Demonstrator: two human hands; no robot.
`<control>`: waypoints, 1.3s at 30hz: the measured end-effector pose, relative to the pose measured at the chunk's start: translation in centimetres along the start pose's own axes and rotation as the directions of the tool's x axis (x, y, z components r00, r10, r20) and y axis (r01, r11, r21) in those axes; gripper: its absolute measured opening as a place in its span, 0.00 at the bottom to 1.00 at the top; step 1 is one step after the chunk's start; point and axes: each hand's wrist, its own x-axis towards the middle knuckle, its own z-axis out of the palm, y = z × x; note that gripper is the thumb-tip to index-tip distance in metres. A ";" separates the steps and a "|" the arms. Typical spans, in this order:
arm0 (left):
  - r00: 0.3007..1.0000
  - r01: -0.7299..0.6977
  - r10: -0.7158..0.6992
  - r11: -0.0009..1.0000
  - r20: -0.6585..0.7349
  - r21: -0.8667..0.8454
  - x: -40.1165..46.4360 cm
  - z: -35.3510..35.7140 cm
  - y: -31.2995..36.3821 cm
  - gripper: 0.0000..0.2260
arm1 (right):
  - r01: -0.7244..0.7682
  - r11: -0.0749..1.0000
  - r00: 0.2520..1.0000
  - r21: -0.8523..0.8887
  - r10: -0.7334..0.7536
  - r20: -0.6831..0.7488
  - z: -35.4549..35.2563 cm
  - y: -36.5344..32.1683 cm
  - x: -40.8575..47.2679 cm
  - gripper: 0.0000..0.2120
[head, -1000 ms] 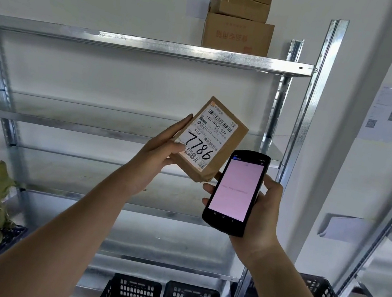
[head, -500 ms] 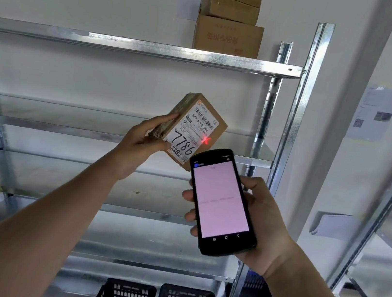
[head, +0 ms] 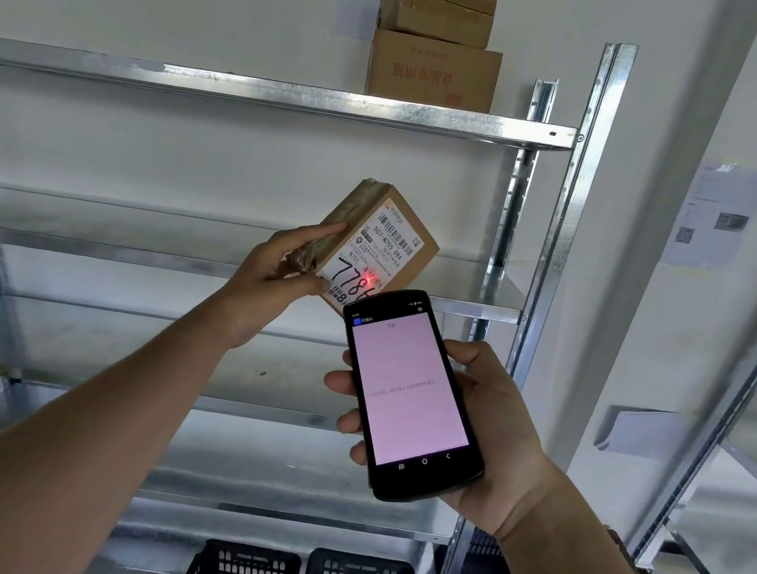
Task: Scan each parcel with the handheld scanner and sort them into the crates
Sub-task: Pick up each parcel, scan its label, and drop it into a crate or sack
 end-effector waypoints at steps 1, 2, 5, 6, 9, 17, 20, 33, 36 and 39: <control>1.000 0.002 -0.002 1.000 0.009 -0.002 0.0 0.0 -0.1 0.31 | -0.002 1.000 1.000 0.001 0.002 0.009 0.1 0.0 0.0 0.32; 1.000 0.005 -0.005 1.000 0.019 -0.009 -0.1 0.1 -0.1 0.31 | -0.005 1.000 1.000 0.002 0.005 0.017 0.1 0.0 0.0 0.32; 1.000 0.007 -0.006 0.999 0.015 -0.039 -0.3 0.3 -0.1 0.31 | -0.006 1.000 0.999 0.002 0.006 0.032 0.1 0.0 0.1 0.33; 1.000 0.003 -0.002 0.999 0.012 -0.045 -0.4 0.4 -0.2 0.31 | -0.004 1.000 0.999 0.006 0.004 0.035 0.0 0.0 0.1 0.33; 1.000 -0.004 0.005 0.998 0.008 -0.058 -0.4 0.4 -0.4 0.32 | 0.009 1.000 0.999 0.027 -0.010 0.042 -0.1 -0.1 0.1 0.32; 0.997 0.008 -0.021 0.984 -0.074 -0.177 -1.3 0.4 -0.8 0.27 | 0.173 0.985 0.985 -0.025 -0.173 -0.013 -0.5 -0.4 1.9 0.32; 0.966 0.059 -0.122 0.962 -0.226 -0.268 -2.5 -0.9 -1.8 0.24 | 0.268 0.961 0.956 -0.064 -0.273 -0.110 0.2 -0.1 4.7 0.31; 0.773 0.246 -0.379 0.918 -0.509 -0.310 -14.6 -22.1 -9.3 0.24 | 0.142 0.990 0.988 -0.019 -0.143 -0.056 10.9 12.2 25.6 0.28; 0.726 0.297 -0.423 0.904 -0.543 -0.306 -16.8 -29.1 -11.6 0.24 | 0.123 0.992 0.992 -0.023 -0.124 -0.037 15.3 16.5 31.5 0.32; 0.675 0.352 -0.470 0.883 -0.569 -0.311 -18.2 -36.3 -13.6 0.25 | 0.089 0.996 0.996 -0.005 -0.089 -0.032 19.3 20.4 37.9 0.27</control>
